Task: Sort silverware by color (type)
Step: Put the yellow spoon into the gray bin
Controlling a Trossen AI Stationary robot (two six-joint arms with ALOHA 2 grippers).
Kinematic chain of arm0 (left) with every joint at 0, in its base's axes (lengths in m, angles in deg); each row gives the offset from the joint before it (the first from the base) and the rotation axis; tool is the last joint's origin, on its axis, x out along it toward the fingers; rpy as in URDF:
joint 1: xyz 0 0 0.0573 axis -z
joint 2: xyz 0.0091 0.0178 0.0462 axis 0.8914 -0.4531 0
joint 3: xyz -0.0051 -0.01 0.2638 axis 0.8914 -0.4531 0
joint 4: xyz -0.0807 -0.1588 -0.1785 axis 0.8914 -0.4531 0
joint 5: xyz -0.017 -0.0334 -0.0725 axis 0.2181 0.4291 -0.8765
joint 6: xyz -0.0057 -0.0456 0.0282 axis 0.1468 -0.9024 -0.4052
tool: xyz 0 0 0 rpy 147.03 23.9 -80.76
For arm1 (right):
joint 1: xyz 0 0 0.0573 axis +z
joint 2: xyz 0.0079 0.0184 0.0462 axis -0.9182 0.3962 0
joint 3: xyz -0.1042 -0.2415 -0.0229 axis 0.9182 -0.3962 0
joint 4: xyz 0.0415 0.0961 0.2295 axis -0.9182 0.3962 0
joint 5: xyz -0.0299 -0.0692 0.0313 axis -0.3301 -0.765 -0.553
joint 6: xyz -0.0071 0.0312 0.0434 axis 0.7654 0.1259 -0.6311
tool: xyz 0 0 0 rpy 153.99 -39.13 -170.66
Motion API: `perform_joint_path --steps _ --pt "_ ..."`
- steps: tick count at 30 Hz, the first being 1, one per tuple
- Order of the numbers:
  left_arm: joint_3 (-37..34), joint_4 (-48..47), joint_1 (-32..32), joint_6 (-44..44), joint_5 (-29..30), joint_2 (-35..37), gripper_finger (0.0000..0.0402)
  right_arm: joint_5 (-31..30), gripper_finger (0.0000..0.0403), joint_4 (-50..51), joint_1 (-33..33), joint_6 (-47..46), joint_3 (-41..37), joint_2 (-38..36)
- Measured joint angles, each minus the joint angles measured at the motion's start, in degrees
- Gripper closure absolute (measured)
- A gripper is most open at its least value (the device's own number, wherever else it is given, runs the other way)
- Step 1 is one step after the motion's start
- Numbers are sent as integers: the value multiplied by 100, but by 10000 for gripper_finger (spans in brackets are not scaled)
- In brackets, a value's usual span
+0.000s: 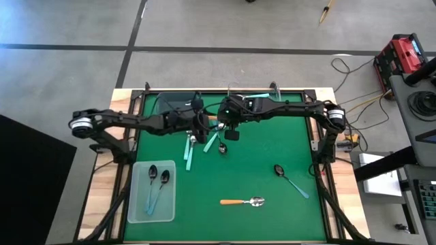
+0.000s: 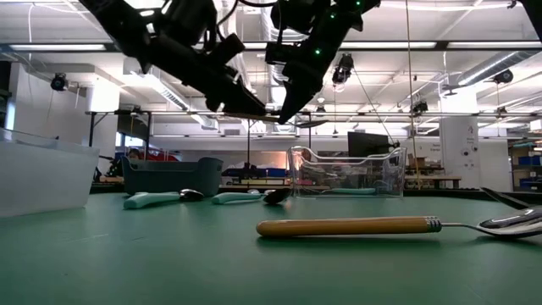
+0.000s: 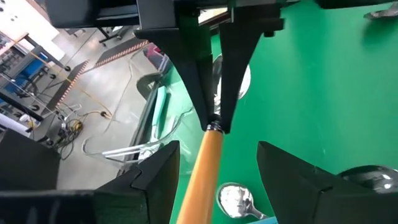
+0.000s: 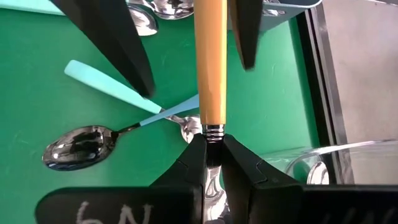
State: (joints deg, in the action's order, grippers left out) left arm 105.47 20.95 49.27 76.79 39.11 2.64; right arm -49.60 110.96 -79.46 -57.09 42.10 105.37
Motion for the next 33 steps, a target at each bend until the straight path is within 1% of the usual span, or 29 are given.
perform_joint_path --steps 11,15,20,28,31,33 --pt "325 -5 -49 72 37 -418 205 6 384 5 0 -80 0 0" --pt "414 -3 -50 78 50 -589 215 5 384 25 0 -85 0 0" --pt "477 -65 -59 101 54 -660 250 6 384 123 0 -102 0 0" --pt "477 -202 -116 118 301 -652 349 6 382 90 1 -34 0 0" --pt "477 -205 -116 127 262 -652 358 9 381 96 4 -39 0 0" --pt "477 -198 -122 195 259 -652 348 26 380 90 2 -71 0 0"
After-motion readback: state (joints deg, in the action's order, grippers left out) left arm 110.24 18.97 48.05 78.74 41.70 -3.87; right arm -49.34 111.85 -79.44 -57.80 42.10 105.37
